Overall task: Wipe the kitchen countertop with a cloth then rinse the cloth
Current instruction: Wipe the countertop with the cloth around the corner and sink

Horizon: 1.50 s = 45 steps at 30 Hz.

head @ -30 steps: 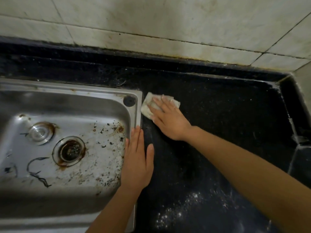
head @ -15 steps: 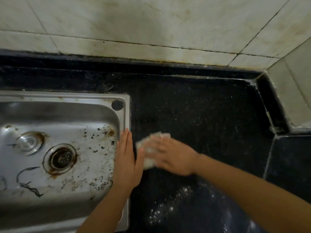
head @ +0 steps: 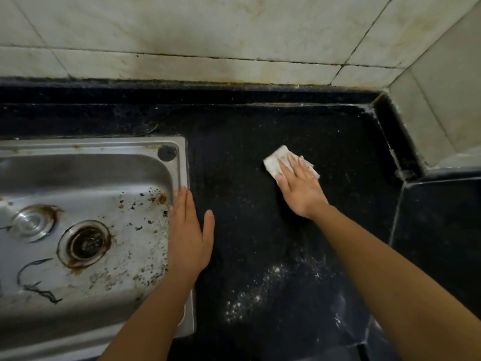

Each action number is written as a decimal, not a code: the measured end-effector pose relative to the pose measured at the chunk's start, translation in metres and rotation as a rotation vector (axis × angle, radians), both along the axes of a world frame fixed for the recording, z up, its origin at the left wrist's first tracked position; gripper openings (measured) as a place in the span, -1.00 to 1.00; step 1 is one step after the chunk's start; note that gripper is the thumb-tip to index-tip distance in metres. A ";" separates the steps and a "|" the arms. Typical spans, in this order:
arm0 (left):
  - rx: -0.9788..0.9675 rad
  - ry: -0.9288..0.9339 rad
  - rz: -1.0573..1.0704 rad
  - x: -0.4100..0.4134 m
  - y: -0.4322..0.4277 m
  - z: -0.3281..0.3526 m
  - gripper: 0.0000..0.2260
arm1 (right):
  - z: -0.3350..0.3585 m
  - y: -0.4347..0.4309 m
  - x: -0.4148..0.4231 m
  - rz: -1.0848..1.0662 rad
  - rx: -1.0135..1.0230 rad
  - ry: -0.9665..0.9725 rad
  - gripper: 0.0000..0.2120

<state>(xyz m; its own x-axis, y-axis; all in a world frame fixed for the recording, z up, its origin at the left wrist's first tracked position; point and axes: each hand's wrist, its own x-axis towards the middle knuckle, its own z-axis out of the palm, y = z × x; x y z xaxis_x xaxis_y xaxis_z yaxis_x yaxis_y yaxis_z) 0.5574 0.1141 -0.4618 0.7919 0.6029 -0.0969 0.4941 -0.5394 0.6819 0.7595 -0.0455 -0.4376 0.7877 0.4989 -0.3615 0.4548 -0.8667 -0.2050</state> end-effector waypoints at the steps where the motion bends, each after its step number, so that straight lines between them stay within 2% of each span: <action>1: 0.007 0.005 0.000 0.000 0.000 0.000 -0.43 | 0.001 -0.018 -0.003 -0.052 -0.005 0.000 -0.51; 7: 0.108 0.058 -0.030 0.001 0.000 -0.003 -0.46 | 0.005 -0.098 -0.041 -0.291 -0.028 0.011 -0.51; 15: 0.241 0.226 -0.161 -0.046 -0.027 0.002 -0.45 | 0.015 -0.175 -0.108 -0.433 -0.061 0.030 -0.51; 19: 0.257 0.240 -0.154 -0.078 -0.049 0.003 -0.43 | 0.004 -0.189 -0.149 -0.316 -0.031 -0.070 -0.41; 23: 0.342 0.251 -0.153 -0.100 -0.062 0.001 -0.42 | -0.002 -0.185 -0.201 -0.235 0.037 -0.054 -0.32; 31: 0.383 0.227 -0.075 -0.125 -0.079 0.004 -0.51 | -0.007 -0.200 -0.274 0.007 0.096 -0.109 -0.55; 33: 0.370 0.213 -0.077 -0.125 -0.079 0.003 -0.52 | -0.005 -0.206 -0.271 0.041 0.039 -0.122 -0.54; 36: 0.367 0.196 -0.076 -0.125 -0.080 0.003 -0.52 | -0.003 -0.211 -0.240 0.030 -0.065 -0.138 -0.40; 40: 0.368 0.210 -0.084 -0.124 -0.080 0.002 -0.51 | -0.002 -0.204 -0.162 -0.217 -0.144 -0.062 -0.47; 45: 0.379 0.220 -0.090 -0.121 -0.078 -0.003 -0.49 | -0.002 -0.178 -0.097 -0.423 -0.049 0.014 -0.50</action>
<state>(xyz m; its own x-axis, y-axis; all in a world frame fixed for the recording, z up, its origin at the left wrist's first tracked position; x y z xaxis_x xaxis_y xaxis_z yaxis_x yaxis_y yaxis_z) 0.4360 0.0362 -0.4644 0.8279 0.5582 -0.0545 0.5452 -0.7782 0.3116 0.6630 -0.2230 -0.4399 0.9141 0.1145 -0.3890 0.0541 -0.9852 -0.1627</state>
